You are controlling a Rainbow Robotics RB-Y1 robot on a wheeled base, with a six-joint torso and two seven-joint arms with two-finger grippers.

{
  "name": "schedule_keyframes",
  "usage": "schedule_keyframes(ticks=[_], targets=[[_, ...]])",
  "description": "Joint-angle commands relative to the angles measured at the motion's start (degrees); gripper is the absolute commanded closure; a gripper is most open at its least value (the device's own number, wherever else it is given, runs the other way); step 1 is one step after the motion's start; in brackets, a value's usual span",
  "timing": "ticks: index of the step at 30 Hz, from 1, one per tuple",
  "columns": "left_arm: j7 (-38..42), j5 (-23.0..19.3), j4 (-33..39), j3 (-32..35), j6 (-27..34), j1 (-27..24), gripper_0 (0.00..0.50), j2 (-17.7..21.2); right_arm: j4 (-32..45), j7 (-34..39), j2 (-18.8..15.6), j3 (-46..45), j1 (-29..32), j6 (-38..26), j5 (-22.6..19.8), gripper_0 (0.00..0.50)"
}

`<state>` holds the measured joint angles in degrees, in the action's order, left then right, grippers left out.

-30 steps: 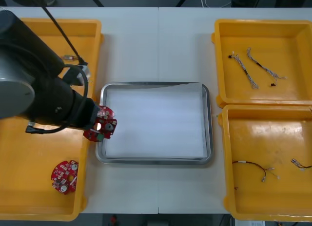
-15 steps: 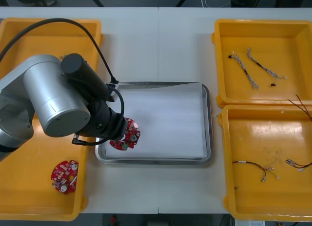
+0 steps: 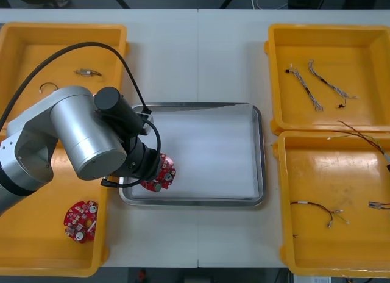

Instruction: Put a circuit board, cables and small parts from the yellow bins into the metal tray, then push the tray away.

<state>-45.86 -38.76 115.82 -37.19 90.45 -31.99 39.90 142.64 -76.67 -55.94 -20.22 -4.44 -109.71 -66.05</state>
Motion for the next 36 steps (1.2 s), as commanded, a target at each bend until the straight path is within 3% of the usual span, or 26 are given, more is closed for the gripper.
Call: schedule_keyframes(ticks=[1,12,14,15,16,17,19,28,36], targets=[[-1.52,0.62,0.37,-0.60,-0.54,-1.85,0.500,-1.05,3.61,-2.95,-2.95,2.73,-2.06,-0.29,1.98,0.500],[-1.60,0.71,0.37,-0.60,-0.54,-1.76,0.487,-1.05,3.79,-6.21,-2.95,2.82,-2.33,-0.29,1.72,0.500],[-1.60,0.80,0.46,-0.60,-0.54,-1.76,0.224,-1.05,3.79,-6.29,-2.95,2.82,-2.33,-0.29,1.89,0.500],[-1.60,0.80,0.37,-0.60,-0.54,-1.76,0.134,-1.05,3.79,-6.29,-2.95,2.82,-2.24,-0.29,1.89,0.500],[-1.60,0.80,0.37,-0.60,-0.63,-1.76,0.109,-1.05,3.79,-6.29,-2.95,2.82,-2.24,-0.29,1.89,0.500],[-1.60,0.80,0.46,-0.60,-0.54,-1.85,0.053,-1.05,3.79,-6.29,-2.95,2.82,-2.24,-0.29,2.07,0.500],[-1.60,0.80,0.46,-0.60,-0.54,-1.76,0.010,-1.05,3.79,-6.29,-2.95,2.82,-2.24,-0.29,2.51,0.500],[-1.34,0.71,1.69,-0.16,-0.19,-1.76,0.000,-1.05,3.70,-6.56,-2.95,3.34,-2.50,-0.29,2.77,0.500],[-0.90,-3.42,7.93,7.66,10.01,-2.82,0.000,-1.93,3.70,-7.61,-3.04,7.39,-6.72,-0.29,1.80,0.500]])
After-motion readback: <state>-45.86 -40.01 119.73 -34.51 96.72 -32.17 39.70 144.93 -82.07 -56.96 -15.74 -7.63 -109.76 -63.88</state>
